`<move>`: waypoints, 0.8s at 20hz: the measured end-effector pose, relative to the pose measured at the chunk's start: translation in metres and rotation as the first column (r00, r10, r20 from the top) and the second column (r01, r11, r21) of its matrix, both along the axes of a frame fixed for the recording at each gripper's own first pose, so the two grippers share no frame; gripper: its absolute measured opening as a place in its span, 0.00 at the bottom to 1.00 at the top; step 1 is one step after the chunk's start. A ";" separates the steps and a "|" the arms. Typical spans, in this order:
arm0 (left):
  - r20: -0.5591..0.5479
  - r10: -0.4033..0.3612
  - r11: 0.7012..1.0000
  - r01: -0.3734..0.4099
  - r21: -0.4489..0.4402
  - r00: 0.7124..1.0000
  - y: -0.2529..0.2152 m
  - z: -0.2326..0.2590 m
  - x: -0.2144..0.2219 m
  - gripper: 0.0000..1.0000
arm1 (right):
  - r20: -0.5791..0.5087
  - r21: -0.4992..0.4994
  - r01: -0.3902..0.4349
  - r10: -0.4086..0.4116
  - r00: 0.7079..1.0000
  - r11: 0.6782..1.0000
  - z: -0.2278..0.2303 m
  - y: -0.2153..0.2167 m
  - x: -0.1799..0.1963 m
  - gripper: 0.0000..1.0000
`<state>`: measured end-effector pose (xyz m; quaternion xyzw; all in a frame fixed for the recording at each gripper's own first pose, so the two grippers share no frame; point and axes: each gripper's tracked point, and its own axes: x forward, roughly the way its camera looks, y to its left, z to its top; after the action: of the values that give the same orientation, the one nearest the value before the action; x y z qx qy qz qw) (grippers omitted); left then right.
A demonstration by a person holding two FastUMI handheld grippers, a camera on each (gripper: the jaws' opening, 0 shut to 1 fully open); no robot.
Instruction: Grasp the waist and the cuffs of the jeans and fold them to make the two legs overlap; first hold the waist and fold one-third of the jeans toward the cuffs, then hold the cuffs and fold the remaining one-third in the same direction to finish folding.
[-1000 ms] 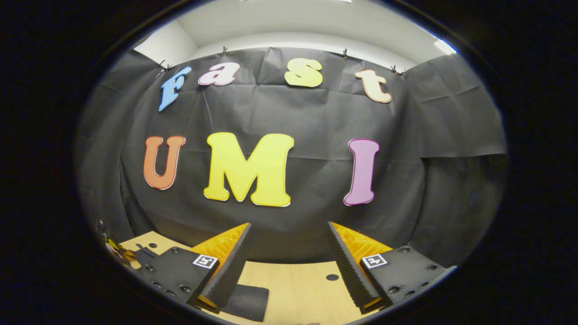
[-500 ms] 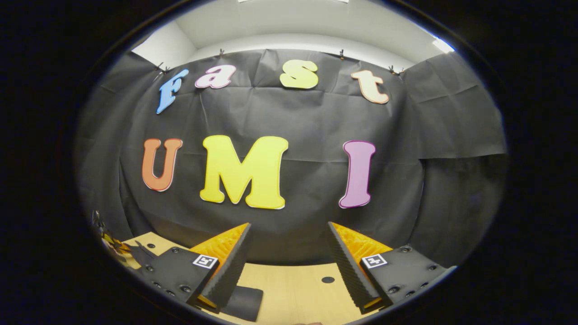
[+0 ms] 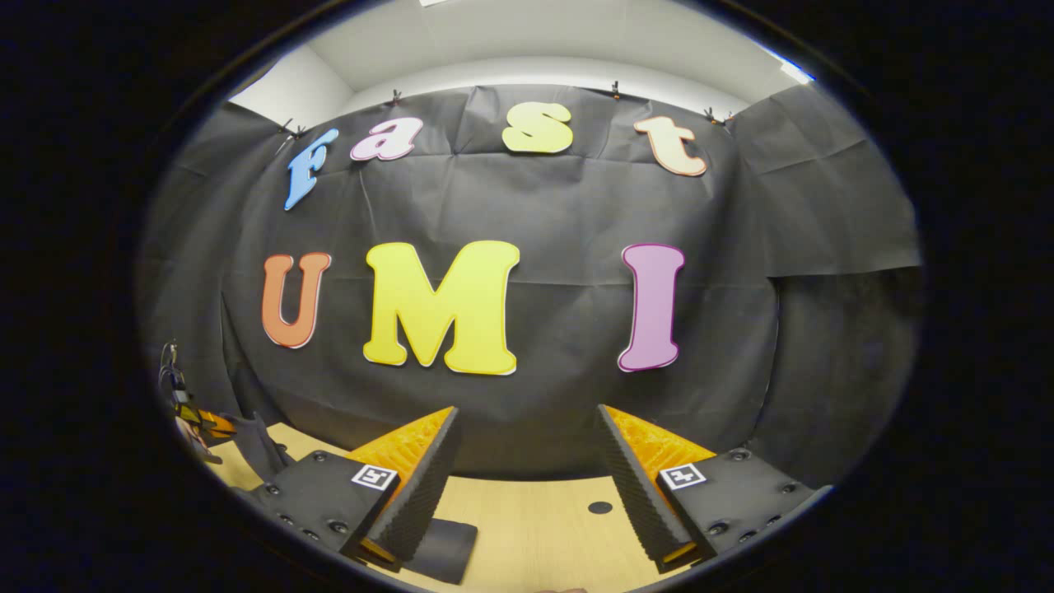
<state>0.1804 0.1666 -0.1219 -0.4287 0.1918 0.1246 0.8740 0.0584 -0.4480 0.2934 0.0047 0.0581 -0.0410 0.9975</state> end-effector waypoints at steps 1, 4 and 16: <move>0.015 -0.024 1.000 0.024 0.019 1.000 -0.011 0.010 0.006 0.04 | -0.004 0.006 -0.003 0.003 1.000 1.000 -0.003 -0.003 0.001 0.99; 0.060 -0.089 0.994 0.085 0.065 0.994 -0.043 0.037 0.019 0.03 | -0.012 0.011 -0.012 0.012 1.000 1.000 -0.006 -0.008 0.004 0.99; 0.041 -0.455 0.794 0.385 0.471 0.889 -0.210 0.072 0.029 0.04 | -0.013 0.018 0.024 -0.024 1.000 1.000 -0.007 -0.059 -0.009 0.99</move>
<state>0.2092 -0.0430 -0.0498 -0.1691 0.1810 -0.0651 0.9666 0.0497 -0.5069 0.2863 0.0140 0.0646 -0.0524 0.9964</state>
